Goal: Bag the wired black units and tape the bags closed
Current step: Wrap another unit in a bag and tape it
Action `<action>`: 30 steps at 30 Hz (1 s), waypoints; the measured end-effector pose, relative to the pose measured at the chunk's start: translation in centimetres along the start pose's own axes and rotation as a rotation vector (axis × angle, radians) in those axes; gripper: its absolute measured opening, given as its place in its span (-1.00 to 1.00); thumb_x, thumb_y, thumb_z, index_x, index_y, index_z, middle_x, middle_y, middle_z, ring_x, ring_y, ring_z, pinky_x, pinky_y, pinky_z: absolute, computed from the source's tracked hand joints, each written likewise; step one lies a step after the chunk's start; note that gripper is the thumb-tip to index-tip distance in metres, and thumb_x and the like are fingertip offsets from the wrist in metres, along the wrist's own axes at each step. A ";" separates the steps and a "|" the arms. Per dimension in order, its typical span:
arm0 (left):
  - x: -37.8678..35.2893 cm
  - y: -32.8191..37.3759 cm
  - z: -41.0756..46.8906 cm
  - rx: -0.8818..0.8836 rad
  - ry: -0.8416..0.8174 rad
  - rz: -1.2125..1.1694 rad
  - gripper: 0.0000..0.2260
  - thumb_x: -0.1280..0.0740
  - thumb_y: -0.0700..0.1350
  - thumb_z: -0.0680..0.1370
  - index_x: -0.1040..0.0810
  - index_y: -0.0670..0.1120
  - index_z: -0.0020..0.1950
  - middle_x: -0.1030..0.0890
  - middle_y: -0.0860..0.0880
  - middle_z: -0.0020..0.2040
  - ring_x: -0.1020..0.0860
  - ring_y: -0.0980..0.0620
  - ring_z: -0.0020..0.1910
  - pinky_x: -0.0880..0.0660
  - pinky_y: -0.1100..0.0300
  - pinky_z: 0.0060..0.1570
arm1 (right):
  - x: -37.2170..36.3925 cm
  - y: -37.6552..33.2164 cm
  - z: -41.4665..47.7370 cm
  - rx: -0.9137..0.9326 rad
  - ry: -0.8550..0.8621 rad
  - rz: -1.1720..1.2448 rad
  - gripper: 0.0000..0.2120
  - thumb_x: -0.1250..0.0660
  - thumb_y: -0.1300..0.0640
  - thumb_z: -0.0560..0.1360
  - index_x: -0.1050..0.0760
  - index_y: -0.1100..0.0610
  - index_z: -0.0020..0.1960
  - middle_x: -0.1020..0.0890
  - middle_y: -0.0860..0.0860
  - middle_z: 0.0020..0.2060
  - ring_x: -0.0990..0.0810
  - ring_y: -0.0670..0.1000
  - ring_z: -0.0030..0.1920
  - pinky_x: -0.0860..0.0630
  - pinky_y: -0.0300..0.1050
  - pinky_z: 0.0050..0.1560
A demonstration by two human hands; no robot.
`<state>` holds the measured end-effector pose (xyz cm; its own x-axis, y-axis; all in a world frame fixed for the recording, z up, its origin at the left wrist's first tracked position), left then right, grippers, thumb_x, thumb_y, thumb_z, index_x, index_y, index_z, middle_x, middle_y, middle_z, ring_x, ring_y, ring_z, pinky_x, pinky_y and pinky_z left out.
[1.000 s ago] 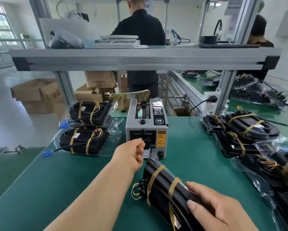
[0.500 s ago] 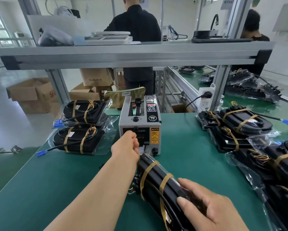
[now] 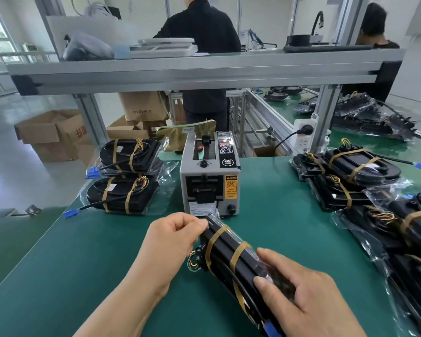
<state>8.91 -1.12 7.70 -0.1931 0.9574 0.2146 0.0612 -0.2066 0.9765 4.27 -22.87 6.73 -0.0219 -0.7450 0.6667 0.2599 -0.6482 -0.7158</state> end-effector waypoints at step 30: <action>-0.4 0.3 0.1 -0.096 0.158 0.277 -0.90 -0.44 0.02 0.45 -0.60 0.16 -0.27 -0.51 0.15 -0.49 -0.40 0.22 -0.52 -0.34 0.36 -0.49 | -0.3 -0.4 -0.3 0.013 -0.036 -0.075 -0.58 -0.33 -0.22 0.46 -0.39 -0.37 0.30 -0.33 -0.63 -0.05 -0.46 -0.35 0.25 -0.21 -0.68 0.03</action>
<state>9.13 -1.56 7.87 -0.3320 0.8205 0.4653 0.0412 -0.4802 0.8762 3.91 -22.42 6.76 -0.0074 -0.6885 0.7252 0.2710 -0.6994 -0.6613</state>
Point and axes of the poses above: each hand's wrist, its own z-axis towards the middle knuckle, its own x-axis out of the back of the hand, y = z × x, the point moved 5 cm from there along z, towards the middle knuckle
